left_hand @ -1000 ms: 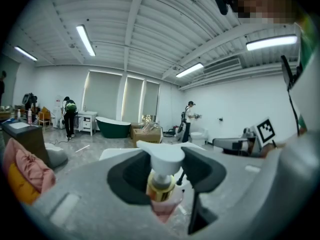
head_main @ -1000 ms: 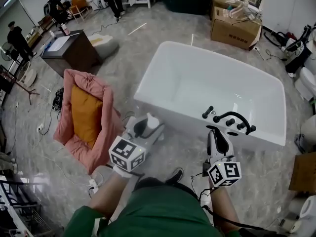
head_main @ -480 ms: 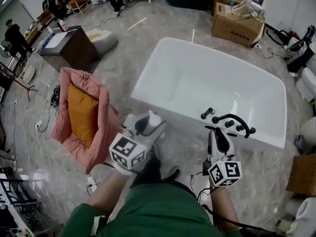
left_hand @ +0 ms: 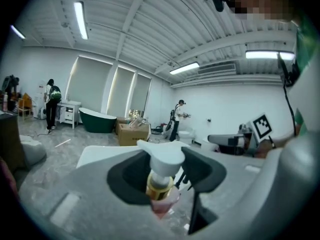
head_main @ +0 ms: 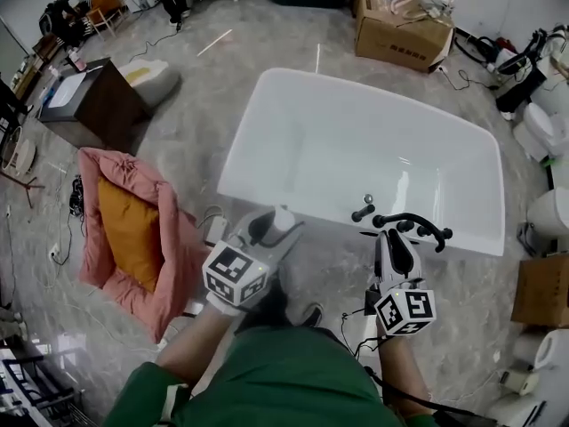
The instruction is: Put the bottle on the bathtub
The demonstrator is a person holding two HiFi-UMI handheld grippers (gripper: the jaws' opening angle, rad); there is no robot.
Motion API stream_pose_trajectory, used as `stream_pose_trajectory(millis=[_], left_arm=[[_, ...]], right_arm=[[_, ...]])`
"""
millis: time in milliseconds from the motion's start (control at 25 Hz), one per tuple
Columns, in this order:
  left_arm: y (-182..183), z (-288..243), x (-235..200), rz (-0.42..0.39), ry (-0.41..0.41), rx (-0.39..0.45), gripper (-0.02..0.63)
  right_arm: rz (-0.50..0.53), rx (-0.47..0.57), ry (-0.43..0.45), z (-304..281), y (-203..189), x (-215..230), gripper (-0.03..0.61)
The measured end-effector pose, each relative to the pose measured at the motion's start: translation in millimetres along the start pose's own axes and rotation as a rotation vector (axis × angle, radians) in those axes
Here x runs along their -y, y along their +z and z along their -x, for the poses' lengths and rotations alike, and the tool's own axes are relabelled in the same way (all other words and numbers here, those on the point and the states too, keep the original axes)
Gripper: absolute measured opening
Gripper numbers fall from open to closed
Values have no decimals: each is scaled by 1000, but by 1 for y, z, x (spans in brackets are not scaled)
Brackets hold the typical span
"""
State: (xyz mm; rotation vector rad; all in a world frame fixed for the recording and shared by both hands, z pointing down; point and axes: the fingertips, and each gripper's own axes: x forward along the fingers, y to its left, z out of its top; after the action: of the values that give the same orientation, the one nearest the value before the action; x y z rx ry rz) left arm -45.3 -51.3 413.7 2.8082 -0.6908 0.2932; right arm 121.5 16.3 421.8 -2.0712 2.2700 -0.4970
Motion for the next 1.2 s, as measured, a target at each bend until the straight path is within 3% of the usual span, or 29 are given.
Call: stream_pose_trajectory(millis=[320,680,1200], left_arm=[[6,-38,-56,-80,-86,-38,187],[-5,-76,-90,-89,-161,-62,187],[-25,-133,-92,-95,-176,-104,187]], right_arm=[[2,-6,-84,-59,8,-7,58],[-10,-16,-166,-88,4,2,58],[-43,-67,-131,-124,-16,50,59]])
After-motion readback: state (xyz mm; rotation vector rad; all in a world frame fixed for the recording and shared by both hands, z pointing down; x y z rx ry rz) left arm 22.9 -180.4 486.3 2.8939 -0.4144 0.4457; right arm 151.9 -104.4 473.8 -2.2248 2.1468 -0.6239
